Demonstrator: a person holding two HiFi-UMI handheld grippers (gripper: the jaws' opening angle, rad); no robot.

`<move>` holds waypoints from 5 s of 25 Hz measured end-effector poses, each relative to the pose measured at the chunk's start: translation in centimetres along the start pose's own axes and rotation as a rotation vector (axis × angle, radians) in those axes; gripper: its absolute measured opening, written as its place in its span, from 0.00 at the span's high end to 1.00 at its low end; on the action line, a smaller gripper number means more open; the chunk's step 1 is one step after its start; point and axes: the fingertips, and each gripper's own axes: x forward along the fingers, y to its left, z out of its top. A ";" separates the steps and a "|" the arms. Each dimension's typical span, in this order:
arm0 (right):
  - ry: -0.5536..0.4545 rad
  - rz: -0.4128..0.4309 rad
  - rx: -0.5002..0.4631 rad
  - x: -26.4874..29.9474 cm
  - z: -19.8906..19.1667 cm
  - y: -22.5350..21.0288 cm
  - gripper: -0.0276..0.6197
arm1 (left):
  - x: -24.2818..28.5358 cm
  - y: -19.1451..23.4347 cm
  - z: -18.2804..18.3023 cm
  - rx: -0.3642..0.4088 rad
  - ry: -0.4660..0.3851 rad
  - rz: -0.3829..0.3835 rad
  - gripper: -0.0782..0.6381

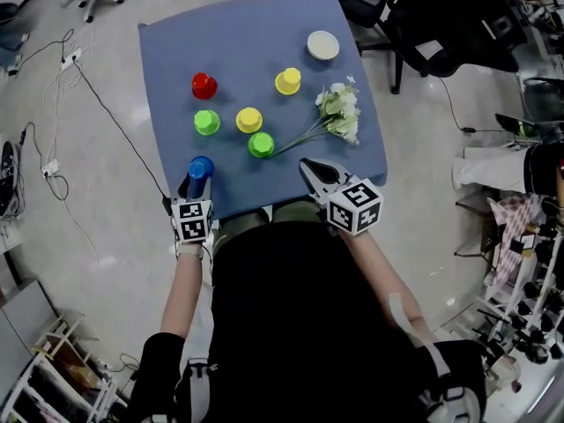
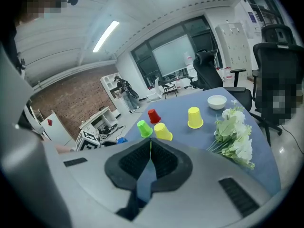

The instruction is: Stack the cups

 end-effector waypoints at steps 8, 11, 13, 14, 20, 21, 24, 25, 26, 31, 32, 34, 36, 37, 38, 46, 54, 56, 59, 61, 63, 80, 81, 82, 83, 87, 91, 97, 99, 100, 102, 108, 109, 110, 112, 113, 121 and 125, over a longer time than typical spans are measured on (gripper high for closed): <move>0.015 -0.039 -0.012 -0.8 -0.6 -0.3 0.93 | 2.3 -2.5 2.5 0.079 -0.033 -0.091 0.59; 0.027 -0.048 -0.014 -0.9 -0.9 -1.0 0.93 | 3.2 -3.9 3.4 0.103 -0.041 -0.122 0.59; 0.034 -0.053 -0.009 -0.8 -1.2 -1.5 0.93 | 3.9 -4.7 3.8 0.111 -0.041 -0.139 0.59; 0.041 -0.055 -0.009 -0.6 -1.3 -1.7 0.93 | 4.1 -5.1 4.0 0.118 -0.041 -0.145 0.59; 0.117 -0.033 -0.061 4.1 -1.5 -3.0 0.93 | 4.6 -6.8 5.0 0.157 -0.034 -0.180 0.59; 0.133 -0.018 -0.063 5.1 -1.6 -3.2 0.93 | 4.7 -7.2 5.0 0.163 -0.034 -0.190 0.59; 0.189 0.041 -0.060 7.9 -2.0 -3.2 0.93 | 4.8 -7.7 4.7 0.177 -0.026 -0.197 0.59; 0.211 0.059 -0.058 8.7 -2.3 -3.1 0.93 | 4.7 -7.7 4.5 0.174 -0.018 -0.194 0.59; 0.234 0.072 -0.057 9.4 -2.5 -3.0 0.93 | 4.6 -7.6 4.4 0.167 -0.010 -0.191 0.58; 0.314 0.106 -0.060 11.7 -3.5 -2.3 0.93 | 3.6 -6.3 3.8 0.126 -0.004 -0.177 0.57; 0.321 0.112 -0.059 11.9 -3.5 -2.1 0.93 | 3.4 -5.9 3.9 0.119 -0.010 -0.170 0.57; 0.328 0.119 -0.059 12.5 -3.4 -1.8 0.93 | 3.0 -4.7 4.2 0.102 -0.022 -0.151 0.57; 0.329 0.121 -0.057 13.0 -3.2 -1.6 0.93 | 2.7 -3.3 4.6 0.086 -0.030 -0.124 0.57; 0.330 0.122 -0.057 13.2 -3.2 -1.4 0.93 | 2.6 -2.5 4.8 0.080 -0.034 -0.111 0.57; 0.332 0.122 -0.058 13.3 -3.2 -1.3 0.93 | 2.6 -1.7 5.1 0.074 -0.039 -0.099 0.57; 0.336 0.116 -0.047 13.8 -3.2 -0.1 0.93 | 4.8 1.7 8.8 0.085 -0.062 -0.096 0.53; 0.297 0.094 -0.008 13.6 -2.8 0.2 0.93 | 8.0 2.1 11.9 0.099 -0.071 -0.121 0.49; 0.281 0.076 -0.003 13.2 -2.5 -0.3 0.93 | 8.5 2.4 12.3 0.087 -0.070 -0.114 0.50; 0.250 0.048 -0.011 12.8 -1.8 -1.1 0.93 | 8.5 2.6 12.2 0.086 -0.063 -0.112 0.57; 0.222 0.031 -0.027 13.0 -1.0 -1.6 0.93 | 8.1 2.7 12.0 0.091 -0.059 -0.112 0.57; 0.208 0.018 -0.047 13.4 -0.2 -2.2 0.90 | 7.5 2.7 11.6 0.098 -0.056 -0.106 0.57; 0.302 0.041 -0.242 19.3 1.9 -2.6 0.56 | 1.7 -1.0 3.4 0.029 -0.041 -0.066 0.57; 0.312 0.041 -0.253 19.6 1.8 -2.6 0.56 | 1.8 -1.1 3.4 0.028 -0.049 -0.060 0.57; 0.322 0.044 -0.260 19.8 1.6 -2.5 0.55 | 1.9 -1.1 3.4 0.022 -0.053 -0.054 0.57; 0.331 0.046 -0.265 19.9 1.4 -2.5 0.55 | 2.0 -1.2 3.4 0.011 -0.051 -0.052 0.57; 0.354 0.044 -0.286 20.4 1.0 -2.8 0.55 | 1.8 -1.2 3.2 -0.029 -0.051 -0.041 0.53; 0.376 0.044 -0.320 21.1 0.8 -2.7 0.55 | 0.3 -0.8 2.3 -0.064 -0.036 -0.022 0.52; 0.380 0.054 -0.353 21.2 1.1 -2.4 0.59 | -1.9 0.4 2.4 -0.112 -0.056 0.019 0.52; 0.360 0.064 -0.358 20.8 2.0 -2.0 0.59 | -2.7 1.0 2.8 -0.138 -0.059 0.026 0.52; 0.349 0.070 -0.361 20.6 2.5 -1.7 0.59 | -3.0 1.2 3.1 -0.146 -0.065 0.026 0.52; 0.327 0.085 -0.370 20.1 3.6 -0.8 0.59 | -3.6 1.8 3.9 -0.151 -0.083 0.026 0.52; 0.301 0.135 -0.376 17.8 5.8 2.6 0.59 | -4.7 3.0 6.3 -0.124 -0.119 0.021 0.52; 0.304 0.140 -0.374 17.4 5.8 3.1 0.59 | -4.7 3.1 6.6 -0.124 -0.122 0.016 0.52; 0.307 0.145 -0.374 17.0 5.8 3.6 0.59 | -4.7 3.3 6.9 -0.123 -0.124 0.012 0.52; 0.317 0.152 -0.378 16.2 5.6 4.4 0.59 | -4.7 3.6 7.4 -0.114 -0.127 0.005 0.52; 0.323 0.155 -0.381 15.9 5.4 4.8 0.59 | -4.7 3.7 7.8 -0.108 -0.129 0.001 0.52; 0.356 0.138 -0.366 14.6 2.1 6.1 0.59 | -4.0 4.5 10.3 -0.044 -0.132 -0.034 0.52; 0.345 0.113 -0.365 14.4 1.9 6.3 0.58 | -3.6 4.3 11.3 -0.018 -0.136 -0.062 0.52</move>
